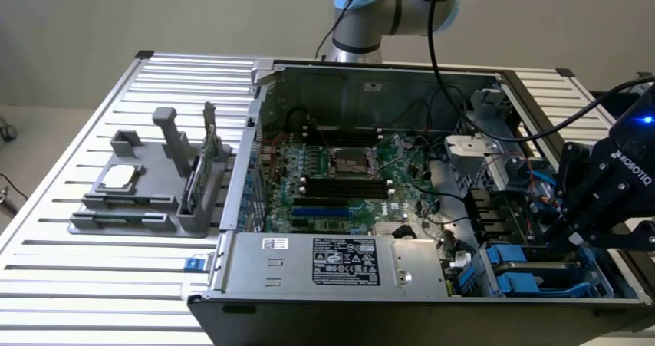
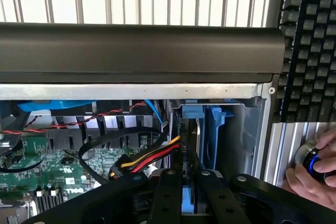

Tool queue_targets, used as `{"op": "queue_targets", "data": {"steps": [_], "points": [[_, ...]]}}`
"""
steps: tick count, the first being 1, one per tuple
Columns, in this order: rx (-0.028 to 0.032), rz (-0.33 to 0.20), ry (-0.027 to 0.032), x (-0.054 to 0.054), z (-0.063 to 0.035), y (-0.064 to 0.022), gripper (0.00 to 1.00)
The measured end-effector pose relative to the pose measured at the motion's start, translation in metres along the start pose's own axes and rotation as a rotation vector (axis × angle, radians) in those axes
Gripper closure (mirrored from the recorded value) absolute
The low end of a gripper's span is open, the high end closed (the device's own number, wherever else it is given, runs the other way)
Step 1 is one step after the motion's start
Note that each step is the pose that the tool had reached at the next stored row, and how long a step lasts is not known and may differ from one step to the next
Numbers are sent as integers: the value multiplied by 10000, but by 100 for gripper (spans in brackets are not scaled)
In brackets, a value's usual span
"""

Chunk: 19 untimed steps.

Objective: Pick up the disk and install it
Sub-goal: 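Insert the second disk wire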

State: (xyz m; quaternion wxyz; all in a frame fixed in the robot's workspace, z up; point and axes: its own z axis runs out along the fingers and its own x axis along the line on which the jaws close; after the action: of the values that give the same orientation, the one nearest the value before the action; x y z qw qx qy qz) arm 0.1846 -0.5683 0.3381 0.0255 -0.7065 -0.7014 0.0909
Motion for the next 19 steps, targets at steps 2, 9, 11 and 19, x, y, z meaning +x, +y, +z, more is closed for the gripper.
{"op": "queue_targets", "data": {"steps": [2,9,11,19], "points": [[-1,-1,9,1,2,0,84],[0,-3,18,6,6,2,84],[0,-3,22,6,8,2,84],[0,-5,38,8,25,6,84]]}}
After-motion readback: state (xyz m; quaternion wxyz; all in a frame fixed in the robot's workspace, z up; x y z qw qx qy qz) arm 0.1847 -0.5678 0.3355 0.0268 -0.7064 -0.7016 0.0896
